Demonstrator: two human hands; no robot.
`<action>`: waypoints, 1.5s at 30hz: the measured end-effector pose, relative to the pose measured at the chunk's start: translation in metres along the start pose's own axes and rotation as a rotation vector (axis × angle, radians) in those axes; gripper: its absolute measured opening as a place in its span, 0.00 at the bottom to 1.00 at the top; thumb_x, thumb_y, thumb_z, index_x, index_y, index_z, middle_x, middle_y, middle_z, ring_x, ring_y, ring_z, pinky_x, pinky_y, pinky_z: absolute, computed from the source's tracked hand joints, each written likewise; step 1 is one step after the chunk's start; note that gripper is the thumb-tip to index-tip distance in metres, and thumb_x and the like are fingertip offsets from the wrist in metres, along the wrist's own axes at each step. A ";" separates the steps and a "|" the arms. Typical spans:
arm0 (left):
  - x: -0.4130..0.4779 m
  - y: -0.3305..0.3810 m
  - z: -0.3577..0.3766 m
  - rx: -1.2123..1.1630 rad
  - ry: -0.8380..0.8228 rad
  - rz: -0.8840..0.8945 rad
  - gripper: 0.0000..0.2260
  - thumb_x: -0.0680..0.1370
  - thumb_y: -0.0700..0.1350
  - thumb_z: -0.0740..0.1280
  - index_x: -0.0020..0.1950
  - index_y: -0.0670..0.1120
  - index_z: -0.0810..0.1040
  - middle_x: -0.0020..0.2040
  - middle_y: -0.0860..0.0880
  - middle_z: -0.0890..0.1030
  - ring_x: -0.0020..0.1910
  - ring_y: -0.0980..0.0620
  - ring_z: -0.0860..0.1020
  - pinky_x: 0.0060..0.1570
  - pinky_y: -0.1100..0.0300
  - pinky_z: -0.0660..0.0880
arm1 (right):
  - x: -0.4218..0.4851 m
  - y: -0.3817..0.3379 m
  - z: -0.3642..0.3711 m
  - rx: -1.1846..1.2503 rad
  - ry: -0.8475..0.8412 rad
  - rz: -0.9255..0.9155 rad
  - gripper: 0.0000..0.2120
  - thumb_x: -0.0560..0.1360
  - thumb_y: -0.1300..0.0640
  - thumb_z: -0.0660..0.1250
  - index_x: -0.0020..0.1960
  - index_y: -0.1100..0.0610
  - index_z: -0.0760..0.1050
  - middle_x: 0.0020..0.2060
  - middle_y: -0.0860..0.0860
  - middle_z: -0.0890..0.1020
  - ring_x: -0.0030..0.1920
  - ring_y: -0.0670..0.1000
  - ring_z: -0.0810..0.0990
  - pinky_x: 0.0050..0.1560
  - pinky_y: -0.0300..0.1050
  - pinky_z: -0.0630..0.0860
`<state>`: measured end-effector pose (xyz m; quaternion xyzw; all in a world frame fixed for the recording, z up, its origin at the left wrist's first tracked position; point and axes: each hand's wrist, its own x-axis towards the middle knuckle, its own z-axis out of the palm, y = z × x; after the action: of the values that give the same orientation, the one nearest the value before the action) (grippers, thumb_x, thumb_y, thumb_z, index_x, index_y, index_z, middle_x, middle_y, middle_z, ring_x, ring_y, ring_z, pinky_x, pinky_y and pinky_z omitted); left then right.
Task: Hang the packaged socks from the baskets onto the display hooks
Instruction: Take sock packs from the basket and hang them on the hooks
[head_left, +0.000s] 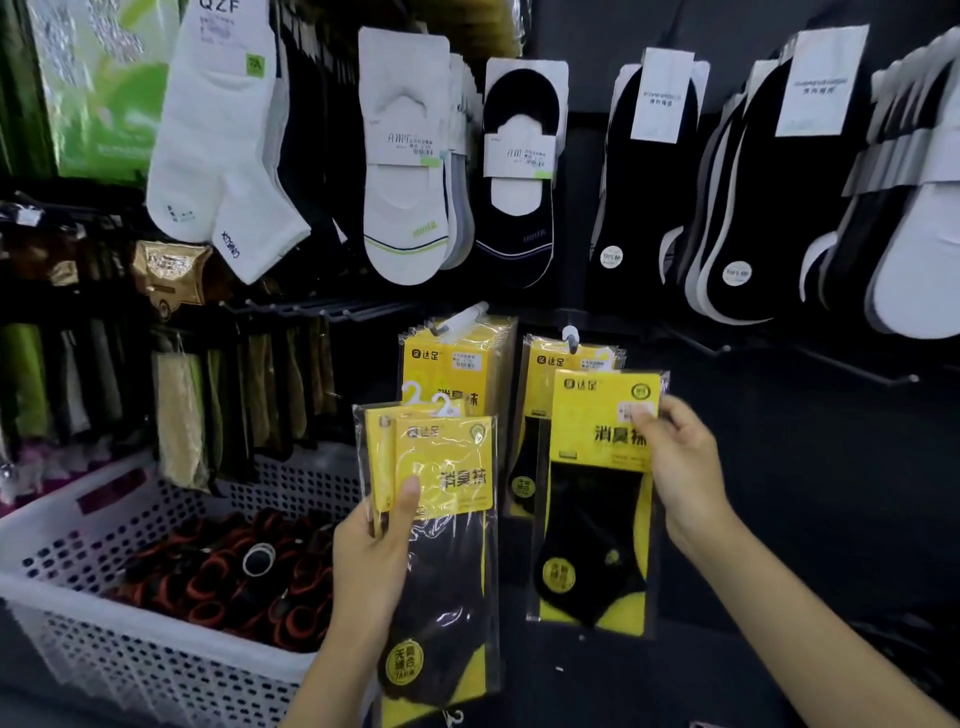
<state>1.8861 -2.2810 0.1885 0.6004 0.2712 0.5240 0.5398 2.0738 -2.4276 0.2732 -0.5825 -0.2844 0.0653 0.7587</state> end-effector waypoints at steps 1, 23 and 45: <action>0.001 0.000 -0.001 -0.007 0.002 -0.002 0.19 0.68 0.62 0.65 0.32 0.47 0.75 0.23 0.55 0.68 0.23 0.61 0.65 0.24 0.70 0.63 | 0.005 -0.004 0.002 -0.013 -0.006 -0.021 0.05 0.78 0.59 0.64 0.51 0.53 0.77 0.42 0.47 0.86 0.41 0.42 0.84 0.35 0.31 0.78; -0.005 0.003 0.009 -0.082 -0.027 -0.136 0.12 0.64 0.63 0.69 0.39 0.59 0.84 0.34 0.58 0.83 0.33 0.63 0.79 0.32 0.72 0.75 | 0.017 0.054 0.001 -0.276 0.120 0.072 0.03 0.75 0.57 0.69 0.47 0.56 0.76 0.44 0.52 0.80 0.49 0.55 0.80 0.49 0.49 0.80; 0.005 0.006 -0.002 -0.048 -0.127 -0.019 0.11 0.73 0.60 0.62 0.43 0.61 0.83 0.39 0.49 0.80 0.40 0.48 0.75 0.37 0.60 0.69 | 0.001 0.006 -0.001 -0.075 -0.092 -0.143 0.04 0.78 0.56 0.63 0.50 0.48 0.73 0.46 0.45 0.84 0.45 0.40 0.83 0.42 0.32 0.79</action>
<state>1.8847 -2.2773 0.1960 0.6168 0.2297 0.4861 0.5750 2.0763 -2.4266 0.2680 -0.5851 -0.3622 0.0269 0.7251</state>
